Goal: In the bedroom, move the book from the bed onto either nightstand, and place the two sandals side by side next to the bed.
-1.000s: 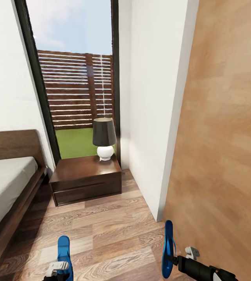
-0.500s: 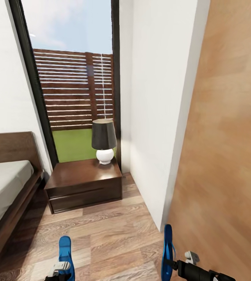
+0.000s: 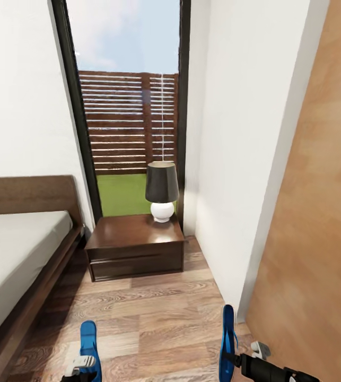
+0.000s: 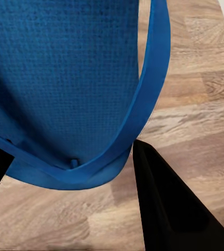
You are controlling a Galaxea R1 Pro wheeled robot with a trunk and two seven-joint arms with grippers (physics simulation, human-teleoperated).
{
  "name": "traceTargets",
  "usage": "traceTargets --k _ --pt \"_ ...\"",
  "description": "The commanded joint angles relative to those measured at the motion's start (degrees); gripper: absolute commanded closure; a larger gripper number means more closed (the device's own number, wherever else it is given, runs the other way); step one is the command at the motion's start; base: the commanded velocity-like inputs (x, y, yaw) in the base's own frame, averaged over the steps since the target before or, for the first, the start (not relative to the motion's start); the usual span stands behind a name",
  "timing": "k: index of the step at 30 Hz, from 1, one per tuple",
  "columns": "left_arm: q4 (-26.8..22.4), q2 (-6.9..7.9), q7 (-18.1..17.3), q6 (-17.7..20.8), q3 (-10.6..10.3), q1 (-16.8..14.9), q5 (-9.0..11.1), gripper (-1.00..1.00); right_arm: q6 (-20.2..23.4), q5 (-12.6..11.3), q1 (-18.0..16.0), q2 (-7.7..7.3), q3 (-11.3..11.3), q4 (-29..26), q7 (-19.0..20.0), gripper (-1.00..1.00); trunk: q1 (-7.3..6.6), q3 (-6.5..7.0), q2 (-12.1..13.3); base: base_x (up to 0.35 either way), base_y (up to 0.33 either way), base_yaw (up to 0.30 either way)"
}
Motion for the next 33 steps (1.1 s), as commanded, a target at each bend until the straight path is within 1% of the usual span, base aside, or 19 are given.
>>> traceTargets --k 1,7,20,26,33 --pt "0.06 0.01 -0.01 -0.35 -0.45 -0.06 0.28 1.0 0.58 -0.45 0.0 -0.01 -0.12 -0.04 0.19 1.0 -0.01 -0.06 -0.03 0.0 0.0 0.291" --pt "0.06 -0.1 0.1 -0.35 -0.45 -0.06 0.29 1.0 0.58 -0.43 0.0 -0.01 -0.11 -0.04 0.13 1.0 -0.01 -0.06 -0.03 0.189 -0.075 0.291" --pt "0.06 -0.31 0.08 -0.4 -0.45 -0.06 0.32 1.0 0.58 -0.33 0.01 -0.01 -0.13 -0.02 0.37 1.0 -0.01 -0.06 -0.03 0.309 -0.01 0.27" --pt "0.06 -0.34 0.08 -0.42 -0.45 -0.06 0.29 1.0 0.58 -0.37 -0.02 -0.01 -0.1 0.0 0.31 1.0 -0.01 -0.06 -0.03 0.32 -0.026 0.053" --pt "0.06 -0.34 0.11 -0.43 -0.45 -0.06 0.3 1.0 0.58 -0.37 0.0 -0.01 -0.12 -0.01 0.3 1.0 -0.01 -0.06 -0.03 0.274 -0.186 0.004"
